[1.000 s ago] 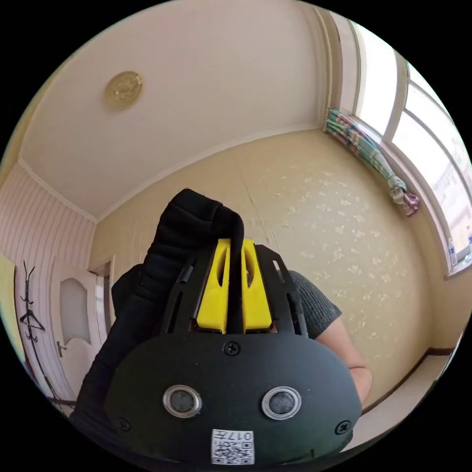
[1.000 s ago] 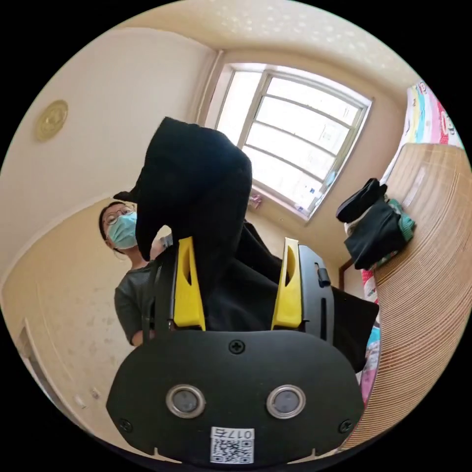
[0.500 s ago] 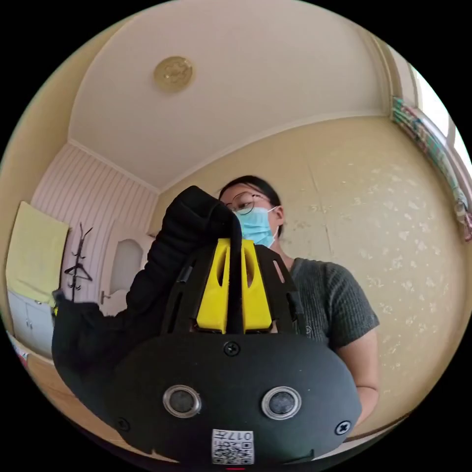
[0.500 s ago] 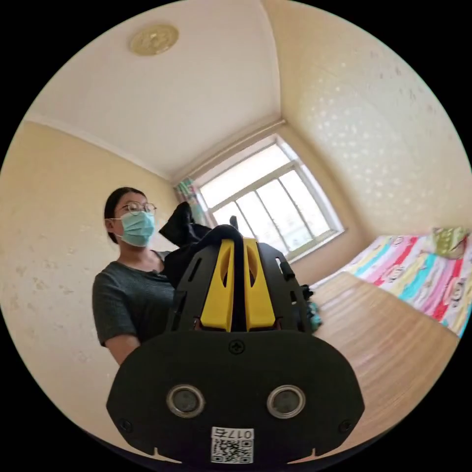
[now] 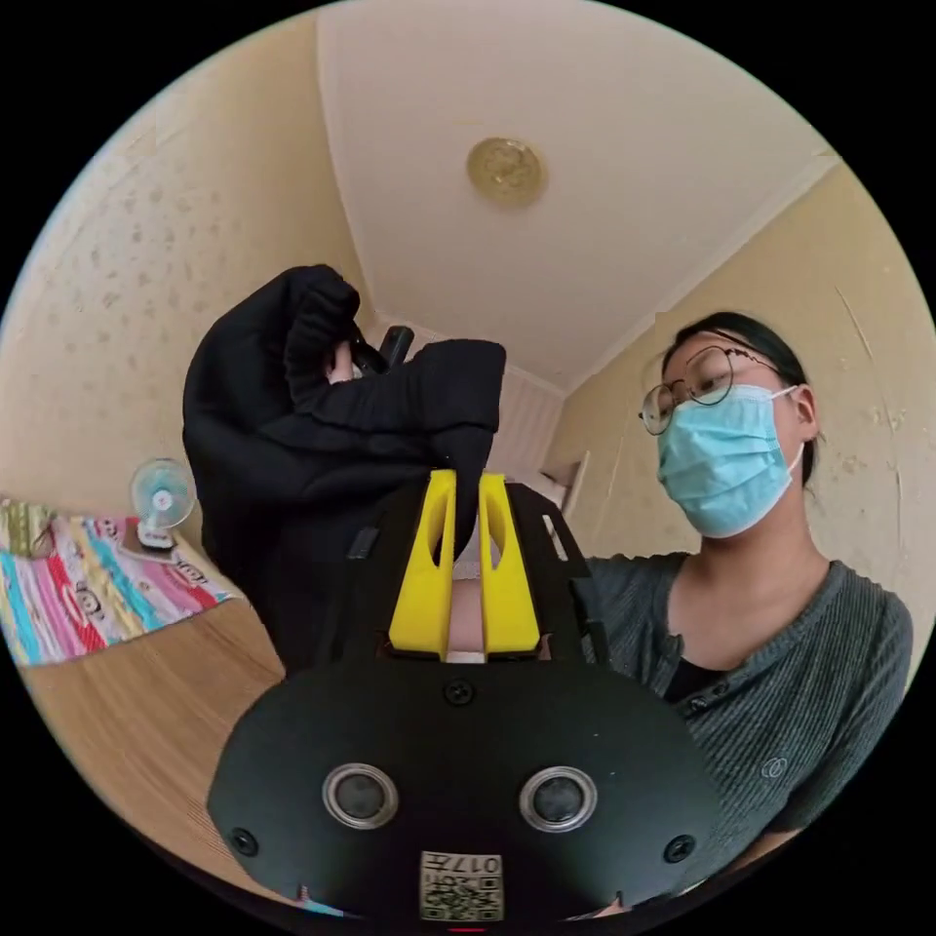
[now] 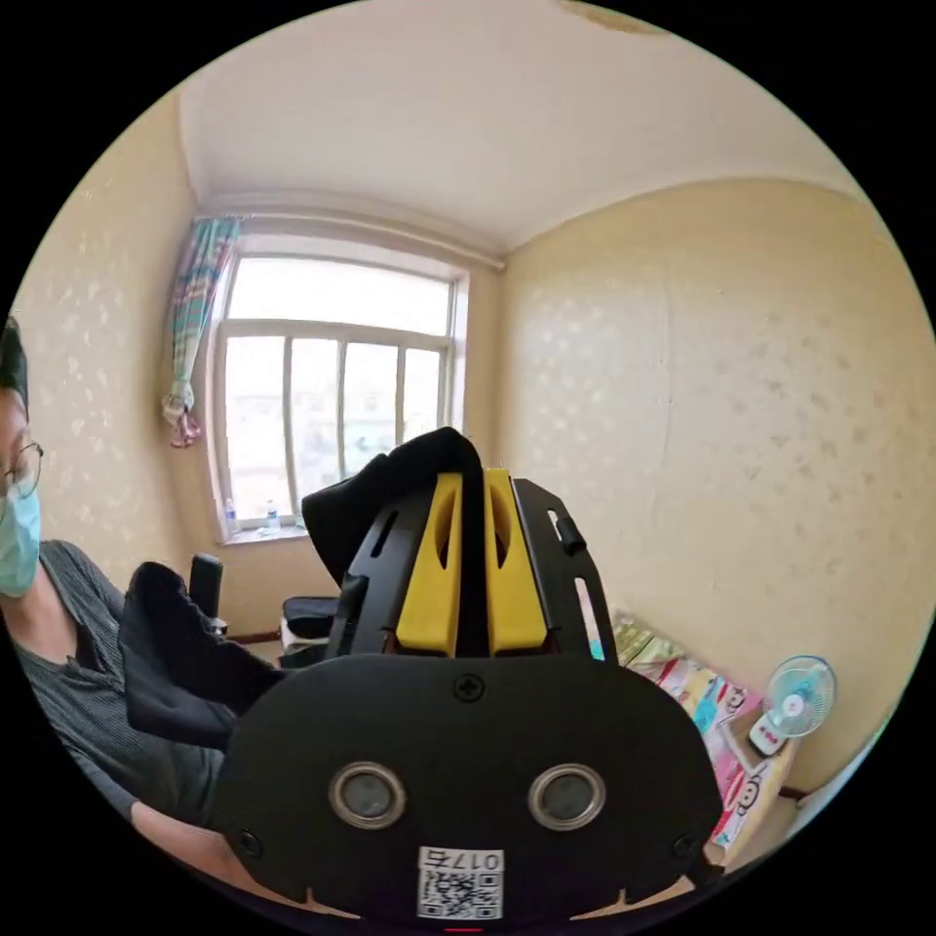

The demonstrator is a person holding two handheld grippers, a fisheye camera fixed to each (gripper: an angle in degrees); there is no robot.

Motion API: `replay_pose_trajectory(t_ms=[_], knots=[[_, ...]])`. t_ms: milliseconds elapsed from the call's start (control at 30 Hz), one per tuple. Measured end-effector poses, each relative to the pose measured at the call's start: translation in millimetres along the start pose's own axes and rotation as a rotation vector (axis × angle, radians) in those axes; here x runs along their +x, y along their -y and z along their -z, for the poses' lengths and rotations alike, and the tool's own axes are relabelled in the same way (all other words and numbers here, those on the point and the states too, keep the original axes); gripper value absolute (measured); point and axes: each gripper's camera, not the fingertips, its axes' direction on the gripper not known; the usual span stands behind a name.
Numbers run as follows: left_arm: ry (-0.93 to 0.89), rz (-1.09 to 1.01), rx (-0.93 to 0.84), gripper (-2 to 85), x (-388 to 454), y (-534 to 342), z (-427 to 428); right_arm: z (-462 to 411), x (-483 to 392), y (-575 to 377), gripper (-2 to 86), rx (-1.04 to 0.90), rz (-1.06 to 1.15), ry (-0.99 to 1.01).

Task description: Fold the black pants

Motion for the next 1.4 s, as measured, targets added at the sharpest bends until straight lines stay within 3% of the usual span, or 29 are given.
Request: replay_pose_trajectory(t_ms=[133,200,267,367,433,500,633,800,933,1000,1167,1233,1267,1400], knots=[[0.342,0.277,0.090,4.1,-86,-52,84,-193,50,-39,6.5,-0.405,-0.199,0.142],[0.567,0.460,0.098,4.0,-126,-94,131,-288,59,-121,7.7,-0.630,-0.370,0.107],[0.887,0.720,0.062,2.8,-171,-170,199,-324,56,-196,8.2,-0.715,-0.480,0.163],[1.106,1.073,-0.049,1.7,-204,-261,275,-341,46,-342,7.6,-0.830,-0.745,0.337],[1.079,1.270,-0.046,3.5,-210,-297,308,-326,38,-436,6.5,-0.910,-0.952,0.474],[1.013,1.330,0.009,3.9,-208,-309,325,-269,28,-540,4.0,-0.922,-1.214,0.574],[0.995,1.339,-0.045,4.4,-236,-273,325,-146,35,-629,2.2,-0.844,-1.580,0.488],[0.966,1.339,-0.100,9.1,-333,-221,302,25,57,-671,1.0,-0.447,-1.927,0.309],[0.985,1.445,-0.058,11.6,-437,-195,291,94,57,-678,0.8,-0.213,-2.041,0.272],[1.000,1.540,0.048,12.8,-470,-190,294,123,56,-674,1.1,-0.114,-2.065,0.282],[1.016,1.796,0.491,12.5,-510,-196,304,162,63,-664,3.7,-0.051,-2.119,0.283],[0.949,1.738,0.578,8.7,-520,-193,304,175,69,-663,6.0,-0.039,-2.145,0.279],[0.830,1.707,0.574,5.1,-531,-192,304,183,76,-662,6.8,-0.044,-2.154,0.267],[0.680,1.531,0.476,4.6,-522,-162,314,212,113,-658,9.5,-0.051,-2.180,0.187]])
